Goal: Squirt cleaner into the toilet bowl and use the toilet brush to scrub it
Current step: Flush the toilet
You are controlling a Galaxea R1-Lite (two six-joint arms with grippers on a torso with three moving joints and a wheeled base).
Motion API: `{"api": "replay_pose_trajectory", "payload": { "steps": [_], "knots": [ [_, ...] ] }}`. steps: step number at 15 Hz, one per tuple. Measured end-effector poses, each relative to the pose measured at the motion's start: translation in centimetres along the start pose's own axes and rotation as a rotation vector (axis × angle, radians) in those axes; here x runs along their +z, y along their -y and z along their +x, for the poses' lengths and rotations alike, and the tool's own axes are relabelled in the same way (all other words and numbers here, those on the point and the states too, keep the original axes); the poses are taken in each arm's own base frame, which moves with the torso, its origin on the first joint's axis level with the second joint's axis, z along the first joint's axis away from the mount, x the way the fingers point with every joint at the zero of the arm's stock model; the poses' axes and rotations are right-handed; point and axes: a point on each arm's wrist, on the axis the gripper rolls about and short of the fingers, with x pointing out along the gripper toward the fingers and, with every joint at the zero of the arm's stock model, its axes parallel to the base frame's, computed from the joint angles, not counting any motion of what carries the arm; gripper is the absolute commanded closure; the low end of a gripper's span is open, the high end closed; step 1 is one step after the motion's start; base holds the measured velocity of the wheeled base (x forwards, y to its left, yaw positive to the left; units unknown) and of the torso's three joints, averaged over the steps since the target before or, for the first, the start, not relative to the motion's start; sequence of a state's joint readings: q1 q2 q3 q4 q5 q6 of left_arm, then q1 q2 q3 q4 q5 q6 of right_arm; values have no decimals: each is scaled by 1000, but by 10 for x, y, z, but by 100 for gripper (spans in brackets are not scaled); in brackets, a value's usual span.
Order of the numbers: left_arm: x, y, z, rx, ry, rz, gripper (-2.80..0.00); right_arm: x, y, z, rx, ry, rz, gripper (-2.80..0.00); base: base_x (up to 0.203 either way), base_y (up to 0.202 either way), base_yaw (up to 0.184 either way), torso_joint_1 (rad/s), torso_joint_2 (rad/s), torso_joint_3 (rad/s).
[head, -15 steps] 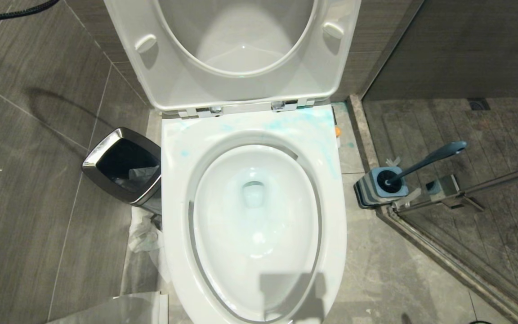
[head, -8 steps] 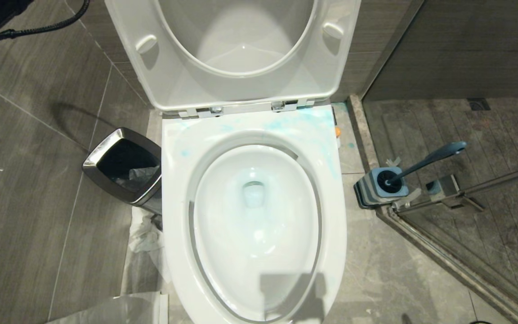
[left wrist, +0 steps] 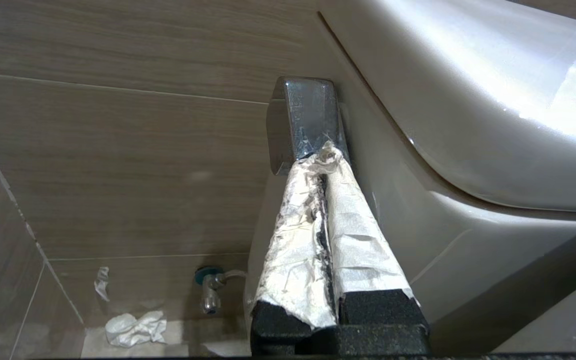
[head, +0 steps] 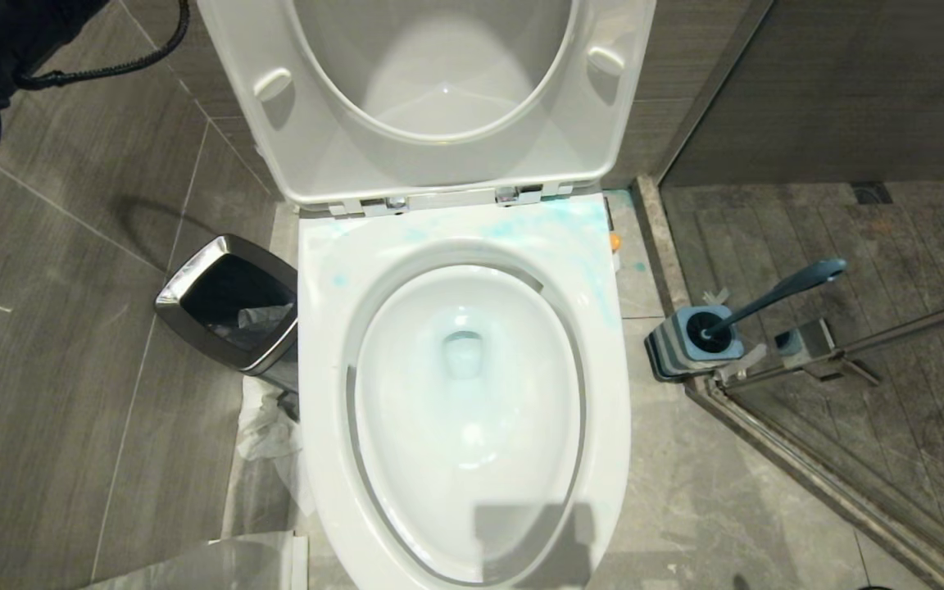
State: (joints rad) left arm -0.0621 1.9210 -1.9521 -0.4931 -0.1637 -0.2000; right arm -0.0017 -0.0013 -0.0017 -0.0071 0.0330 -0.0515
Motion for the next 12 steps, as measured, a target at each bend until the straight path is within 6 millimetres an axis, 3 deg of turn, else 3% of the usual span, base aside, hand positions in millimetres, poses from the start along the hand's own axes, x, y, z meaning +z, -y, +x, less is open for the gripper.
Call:
{"api": "replay_pose_trajectory", "payload": {
  "steps": [6,12],
  "knots": [
    [-27,6,9,-22,-58,-1,0,0,0,0,-1,0,0,0,0,0,0,0,0,0],
    [-32,4,11,-19,-67,-1,0,0,0,0,0,0,0,0,0,0,0,0,0,0]
  ]
}}
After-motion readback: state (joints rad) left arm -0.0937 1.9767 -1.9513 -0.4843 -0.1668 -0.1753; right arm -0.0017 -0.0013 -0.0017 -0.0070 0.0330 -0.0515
